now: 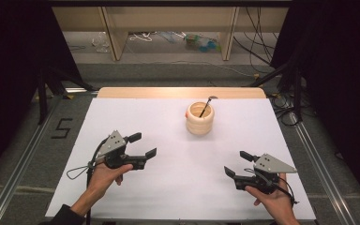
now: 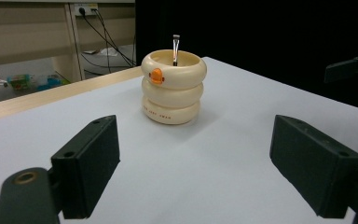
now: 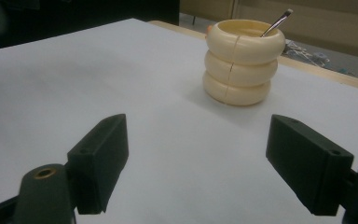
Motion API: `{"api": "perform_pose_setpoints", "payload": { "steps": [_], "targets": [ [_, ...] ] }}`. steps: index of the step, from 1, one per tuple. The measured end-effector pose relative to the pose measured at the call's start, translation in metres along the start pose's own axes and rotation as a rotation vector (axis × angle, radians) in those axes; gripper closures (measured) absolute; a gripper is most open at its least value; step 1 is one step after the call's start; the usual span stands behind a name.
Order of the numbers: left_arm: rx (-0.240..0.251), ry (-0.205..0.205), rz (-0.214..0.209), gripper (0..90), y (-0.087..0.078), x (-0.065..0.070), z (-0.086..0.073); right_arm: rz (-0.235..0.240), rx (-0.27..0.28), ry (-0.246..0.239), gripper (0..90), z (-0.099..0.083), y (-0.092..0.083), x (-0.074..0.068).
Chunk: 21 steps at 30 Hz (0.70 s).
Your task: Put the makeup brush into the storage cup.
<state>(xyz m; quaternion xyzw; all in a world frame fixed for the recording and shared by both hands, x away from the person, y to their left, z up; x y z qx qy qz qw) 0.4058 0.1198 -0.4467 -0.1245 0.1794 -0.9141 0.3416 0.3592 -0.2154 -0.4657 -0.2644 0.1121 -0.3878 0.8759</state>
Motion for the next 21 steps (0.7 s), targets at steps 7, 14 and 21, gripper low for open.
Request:
{"api": "perform_pose_setpoints", "payload": {
  "steps": [7,14,21],
  "targets": [
    [-0.006,-0.008,0.0,16.0,-0.012,0.003,-0.012,-0.004,0.023,-0.012,22.0,0.002,0.001,0.0],
    [-0.016,-0.013,0.021,16.1,-0.022,0.0,-0.025,-0.005,0.02,-0.016,22.0,0.002,0.0,0.0],
    [-0.011,-0.014,0.041,16.2,-0.029,-0.002,-0.028,0.008,0.017,-0.003,21.8,0.002,0.0,-0.001]
  ]
}}
Point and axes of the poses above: each handheld gripper's, and its own axes: y roughly forward along the jaws, z roughly out of its top, x roughly to its right, the point moved 7 cm from there along y, roughly forward along the jaws, and after that the axes turned 11 degrees about -x, right-handed, at the moved point
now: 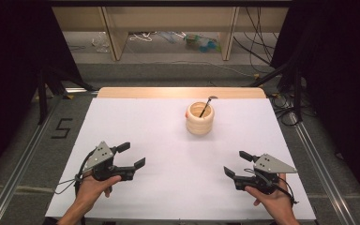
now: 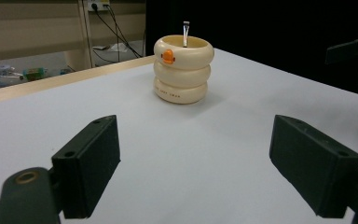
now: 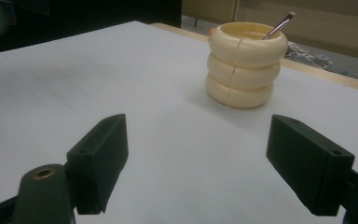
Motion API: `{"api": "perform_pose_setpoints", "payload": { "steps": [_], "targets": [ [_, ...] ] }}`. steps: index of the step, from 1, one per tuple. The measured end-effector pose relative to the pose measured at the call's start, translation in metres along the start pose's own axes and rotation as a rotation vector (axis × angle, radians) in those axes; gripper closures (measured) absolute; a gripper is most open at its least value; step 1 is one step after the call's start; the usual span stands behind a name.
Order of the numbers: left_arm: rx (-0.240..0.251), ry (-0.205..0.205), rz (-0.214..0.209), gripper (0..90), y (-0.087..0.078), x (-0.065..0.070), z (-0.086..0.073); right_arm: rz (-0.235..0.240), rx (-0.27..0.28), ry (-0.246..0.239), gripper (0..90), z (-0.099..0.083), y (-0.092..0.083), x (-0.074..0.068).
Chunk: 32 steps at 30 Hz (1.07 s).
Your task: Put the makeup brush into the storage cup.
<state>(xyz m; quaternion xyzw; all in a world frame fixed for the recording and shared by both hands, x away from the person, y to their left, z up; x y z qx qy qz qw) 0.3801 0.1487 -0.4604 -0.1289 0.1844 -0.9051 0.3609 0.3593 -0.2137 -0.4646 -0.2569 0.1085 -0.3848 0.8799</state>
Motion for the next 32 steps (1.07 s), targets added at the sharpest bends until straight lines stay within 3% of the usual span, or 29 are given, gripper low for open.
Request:
{"api": "perform_pose_setpoints", "payload": {
  "steps": [7,9,14,15,19,20,24,26,32],
  "targets": [
    [-0.009,-0.006,0.001,16.3,-0.004,0.005,-0.008,-0.002,-0.005,0.003,21.9,-0.001,-0.001,0.0],
    [-0.011,0.02,0.004,16.2,-0.006,0.006,-0.008,-0.011,0.005,-0.012,21.9,0.0,-0.001,0.002],
    [-0.014,0.007,0.009,16.3,-0.008,0.009,-0.011,-0.015,0.019,-0.017,21.9,0.002,0.0,0.002],
    [-0.004,0.006,0.003,16.3,-0.008,0.009,-0.011,0.0,0.003,0.005,21.9,0.0,-0.001,-0.001],
    [-0.008,0.007,0.011,16.3,-0.009,0.007,-0.011,0.0,-0.008,-0.003,21.8,0.0,-0.002,0.0],
    [-0.007,-0.013,0.007,16.3,-0.008,0.008,-0.012,-0.012,0.009,-0.019,21.9,0.001,-0.001,0.002],
    [-0.013,0.005,0.006,16.3,-0.007,0.008,-0.012,-0.012,0.013,-0.017,21.8,0.001,-0.001,0.001],
    [-0.013,0.012,0.004,16.3,-0.007,0.008,-0.012,0.004,-0.01,0.003,21.9,0.0,-0.002,-0.001],
    [-0.014,0.005,0.004,16.4,-0.006,0.008,-0.012,-0.015,0.019,-0.018,21.9,0.002,0.0,0.002]
  ]
}}
Point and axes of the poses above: each handheld gripper's, and its own axes: y roughly forward along the jaws, z roughly out of its top, x roughly to its right, the point moved 7 cm from there along y, roughly forward along the jaws, and after that the axes turned 11 degrees about -x, right-handed, at the moved point
